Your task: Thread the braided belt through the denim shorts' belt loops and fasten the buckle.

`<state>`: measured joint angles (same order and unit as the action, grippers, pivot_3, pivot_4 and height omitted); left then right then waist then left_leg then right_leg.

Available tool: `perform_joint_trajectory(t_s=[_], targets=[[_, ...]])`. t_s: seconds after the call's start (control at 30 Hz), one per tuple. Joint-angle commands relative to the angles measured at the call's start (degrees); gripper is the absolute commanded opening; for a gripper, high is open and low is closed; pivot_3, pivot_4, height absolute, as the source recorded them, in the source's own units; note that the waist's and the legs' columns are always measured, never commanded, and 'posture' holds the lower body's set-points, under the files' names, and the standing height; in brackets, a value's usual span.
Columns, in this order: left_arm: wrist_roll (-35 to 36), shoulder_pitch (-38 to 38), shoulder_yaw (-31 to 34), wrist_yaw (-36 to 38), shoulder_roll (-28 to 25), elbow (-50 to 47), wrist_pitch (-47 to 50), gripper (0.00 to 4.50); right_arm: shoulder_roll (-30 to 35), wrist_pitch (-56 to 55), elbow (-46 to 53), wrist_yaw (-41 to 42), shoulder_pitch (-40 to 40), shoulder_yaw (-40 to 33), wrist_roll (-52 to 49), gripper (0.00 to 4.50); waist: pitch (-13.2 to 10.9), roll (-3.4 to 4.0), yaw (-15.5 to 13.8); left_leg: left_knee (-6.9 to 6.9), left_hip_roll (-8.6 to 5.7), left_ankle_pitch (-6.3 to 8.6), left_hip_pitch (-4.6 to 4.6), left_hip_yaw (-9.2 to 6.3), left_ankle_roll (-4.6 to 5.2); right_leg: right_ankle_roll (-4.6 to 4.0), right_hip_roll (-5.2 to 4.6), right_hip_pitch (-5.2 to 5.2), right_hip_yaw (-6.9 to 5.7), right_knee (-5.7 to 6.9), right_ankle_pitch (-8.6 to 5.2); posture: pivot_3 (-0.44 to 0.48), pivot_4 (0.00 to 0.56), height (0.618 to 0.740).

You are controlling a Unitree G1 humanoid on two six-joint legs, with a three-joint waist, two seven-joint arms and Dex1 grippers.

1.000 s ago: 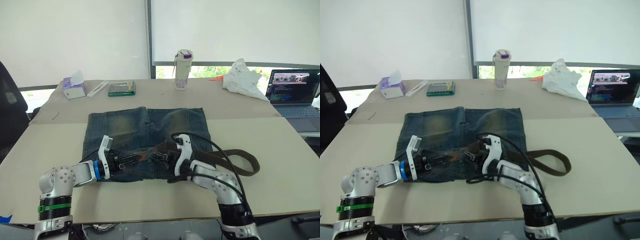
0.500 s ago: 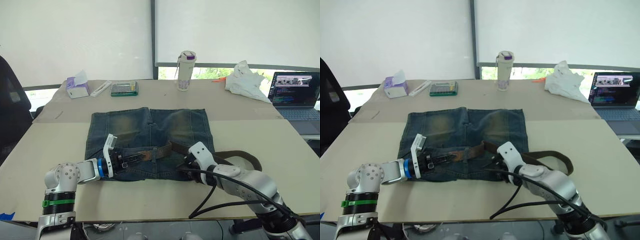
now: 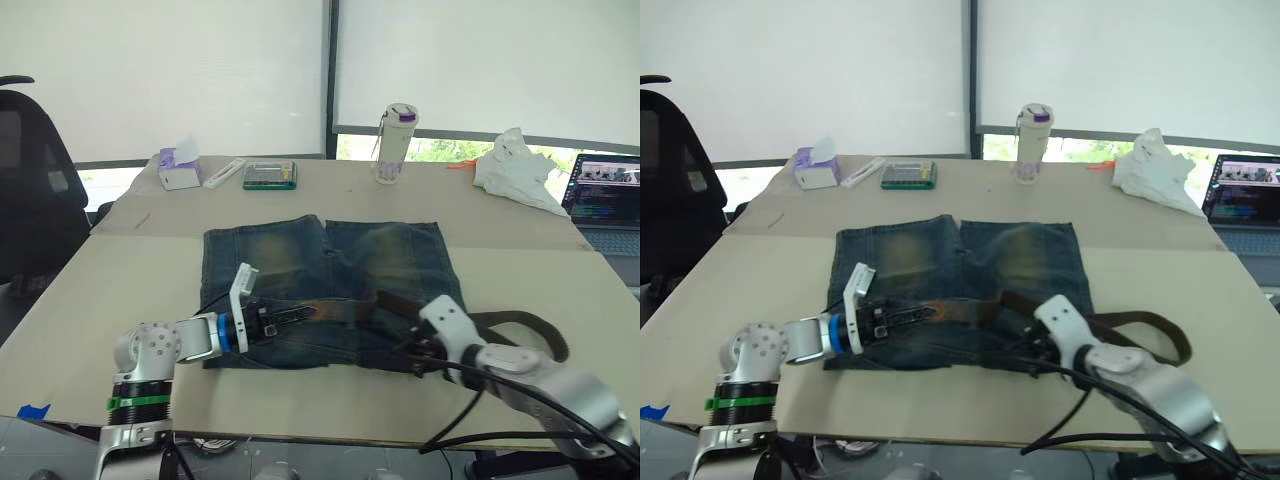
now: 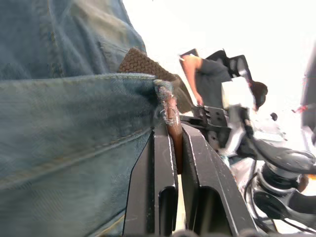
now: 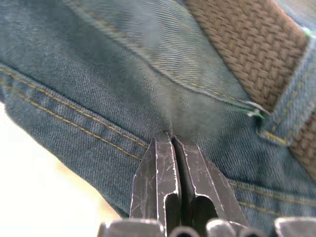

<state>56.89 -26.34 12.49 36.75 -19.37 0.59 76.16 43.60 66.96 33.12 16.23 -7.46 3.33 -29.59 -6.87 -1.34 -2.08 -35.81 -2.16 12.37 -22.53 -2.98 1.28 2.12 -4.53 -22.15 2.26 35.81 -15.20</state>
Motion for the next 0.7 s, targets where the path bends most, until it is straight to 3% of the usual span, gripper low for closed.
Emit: perform_joint_trajectory(t_s=[0.03, 0.17, 0.4, 0.5, 0.7], targets=[[1.37, -3.27, -1.06, -1.77, 2.33, -2.31, 0.06, 0.00, 3.82, 2.24, -1.55, 0.58, 4.56, -6.82, 2.11, 0.05, 0.00, 0.00, -0.08, -0.01, 0.00, 0.00, -0.02, 0.02, 0.00, 0.02, 0.01, 0.01, 0.02, 0.00, 0.01, 0.000, 0.150, 0.740], [2.48, -4.29, -0.22, -3.50, 1.59, -2.71, 2.18, 0.00, 4.86, 1.61, -1.52, 1.01, 7.36, -10.06, 2.39, 0.05, -0.01, -0.01, 0.11, -0.05, 0.01, 0.01, -0.07, 0.05, 0.02, 0.04, 0.09, 0.00, 0.03, 0.00, 0.01, 0.000, 0.150, 0.740], [6.94, -0.22, 7.80, -3.51, -8.85, -2.68, 8.81, 0.00, 0.18, 1.48, -0.07, -0.57, 8.24, -12.74, 1.77, 0.05, -0.01, 0.02, 1.74, 0.04, 0.13, 0.01, 0.11, 0.04, 0.02, 0.07, 0.23, 0.00, 0.04, 0.14, -0.01, 0.000, 0.150, 0.740], [6.97, 1.69, 7.64, -1.64, -11.77, -2.21, 9.14, 0.00, -4.83, 0.85, 1.05, -0.22, 7.47, -15.97, -1.40, 0.05, -0.03, 0.00, 1.61, 0.03, 0.09, 0.01, 0.14, 0.05, 0.02, 0.09, 0.20, 0.04, 0.04, 0.13, -0.03, 0.000, 0.150, 0.740], [4.79, 5.31, 6.23, 1.48, -14.65, -0.87, 5.92, 0.00, -3.70, 0.74, 1.43, 0.72, 11.06, -19.14, 0.13, 0.05, -0.06, 0.07, 1.36, 0.03, 0.03, 0.02, 0.12, 0.06, 0.02, 0.09, 0.09, 0.02, 0.08, 0.07, -0.03, 0.000, 0.150, 0.740]])
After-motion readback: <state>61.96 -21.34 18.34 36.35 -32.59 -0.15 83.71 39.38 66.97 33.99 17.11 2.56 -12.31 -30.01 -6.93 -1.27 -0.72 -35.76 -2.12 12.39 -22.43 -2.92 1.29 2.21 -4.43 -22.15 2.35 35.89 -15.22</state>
